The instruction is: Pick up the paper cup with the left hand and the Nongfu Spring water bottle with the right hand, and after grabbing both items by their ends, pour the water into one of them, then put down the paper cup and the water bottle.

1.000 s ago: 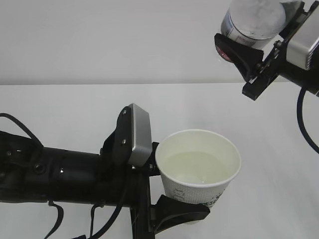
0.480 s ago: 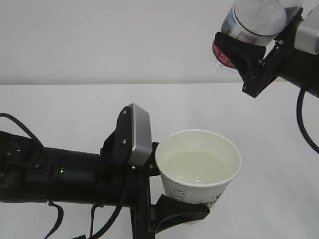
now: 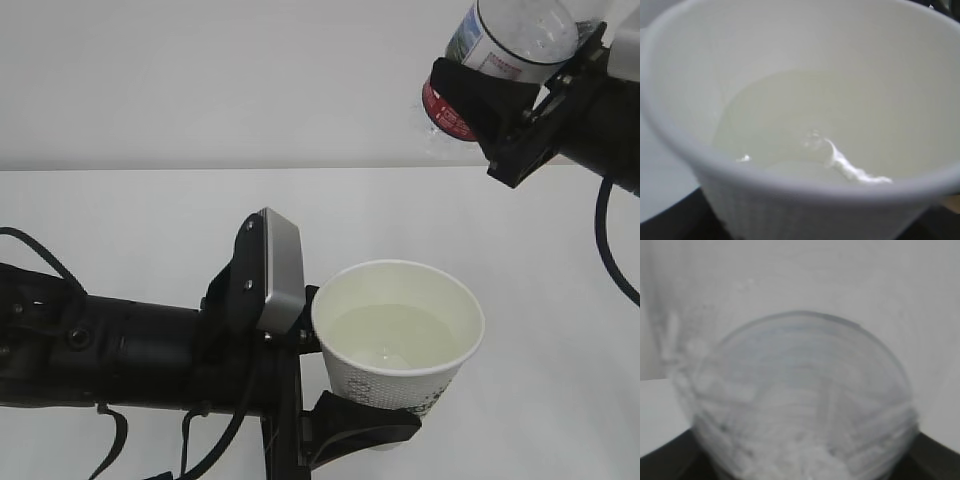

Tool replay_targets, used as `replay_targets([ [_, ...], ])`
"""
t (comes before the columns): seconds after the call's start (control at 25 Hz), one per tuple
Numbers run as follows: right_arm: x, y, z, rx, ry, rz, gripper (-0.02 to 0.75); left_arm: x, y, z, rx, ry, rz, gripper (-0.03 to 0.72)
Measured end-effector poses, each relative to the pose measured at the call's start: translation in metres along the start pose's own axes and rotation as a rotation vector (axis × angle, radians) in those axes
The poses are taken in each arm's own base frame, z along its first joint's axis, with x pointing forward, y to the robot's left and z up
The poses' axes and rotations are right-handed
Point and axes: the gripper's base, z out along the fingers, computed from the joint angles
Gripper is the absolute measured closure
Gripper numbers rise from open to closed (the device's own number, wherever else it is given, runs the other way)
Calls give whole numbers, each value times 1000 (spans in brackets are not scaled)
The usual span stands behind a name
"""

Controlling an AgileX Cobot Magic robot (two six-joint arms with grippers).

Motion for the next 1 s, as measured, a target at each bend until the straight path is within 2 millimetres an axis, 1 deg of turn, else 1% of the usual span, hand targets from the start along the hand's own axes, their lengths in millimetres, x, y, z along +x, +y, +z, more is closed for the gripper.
replay_targets([
  [0.12, 1, 0, 0, 2, 13, 7, 213, 0, 0, 0, 0, 0, 0, 166],
  [0.4, 14, -4, -1, 42, 154, 18, 213, 0, 0, 0, 0, 0, 0, 167],
  [0.6, 24, -6, 0, 70, 195, 51, 213, 0, 0, 0, 0, 0, 0, 167],
  [1.0, 42, -15, 1, 188, 232, 158, 213, 0, 0, 0, 0, 0, 0, 167],
])
